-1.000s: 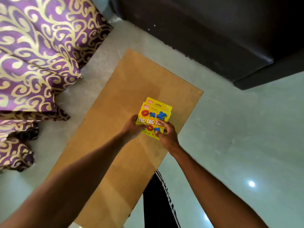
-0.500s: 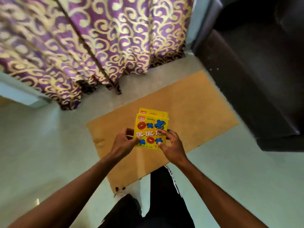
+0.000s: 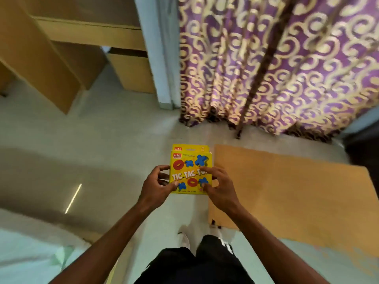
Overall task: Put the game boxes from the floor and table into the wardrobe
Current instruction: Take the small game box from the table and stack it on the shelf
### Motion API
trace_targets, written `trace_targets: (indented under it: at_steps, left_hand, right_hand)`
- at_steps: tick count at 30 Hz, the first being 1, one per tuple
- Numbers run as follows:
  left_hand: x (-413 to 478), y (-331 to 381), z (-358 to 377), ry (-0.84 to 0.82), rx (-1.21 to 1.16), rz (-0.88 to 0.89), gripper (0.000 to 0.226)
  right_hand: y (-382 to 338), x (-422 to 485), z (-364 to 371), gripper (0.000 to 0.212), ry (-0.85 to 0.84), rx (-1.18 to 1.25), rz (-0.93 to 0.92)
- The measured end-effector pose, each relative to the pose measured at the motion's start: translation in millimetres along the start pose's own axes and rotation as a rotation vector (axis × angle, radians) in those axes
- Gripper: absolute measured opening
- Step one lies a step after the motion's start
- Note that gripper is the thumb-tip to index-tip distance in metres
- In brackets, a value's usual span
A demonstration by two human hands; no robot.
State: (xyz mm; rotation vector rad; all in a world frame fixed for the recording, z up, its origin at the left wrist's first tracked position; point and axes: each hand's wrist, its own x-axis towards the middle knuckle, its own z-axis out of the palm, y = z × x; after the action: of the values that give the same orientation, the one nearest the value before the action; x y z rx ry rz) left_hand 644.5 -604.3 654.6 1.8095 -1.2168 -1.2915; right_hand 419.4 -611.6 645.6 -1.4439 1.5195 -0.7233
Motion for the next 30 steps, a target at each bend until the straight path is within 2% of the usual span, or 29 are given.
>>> trace_targets:
  at_steps: [6,13,20,25,30]
  left_hand:
    - [-12.0,-46.9,-100.5,0.243,-0.149,-0.064,0.050]
    - [29.9,-61.6,-189.1,0.370,-0.237,-0.054,0.057]
    - [100.7,-81.8,-325.7,0.535,-0.202,-0.025,0.063]
    - [131.0,-104.8,-422.4,0.694,-0.190,-0.061,0.075]
    - [165.6,-139.1,-513.1,0.803,-0.174,-0.053,0.068]
  right_hand:
    - [-66.5,38.2,95.0,0.050,-0.239,-0.119,-0.126]
    - [-129.5,110.3,179.2,0.050,-0.310,-0.197,-0.252]
    - [-210.0,221.7,314.0,0.051,-0.463,-0.199,-0.377]
    - [-282.5,276.1,413.4,0.054,-0.585,-0.209,-0.456]
    - [-350.6,324.9,512.7,0.062,-0.731,-0.254,-0.514]
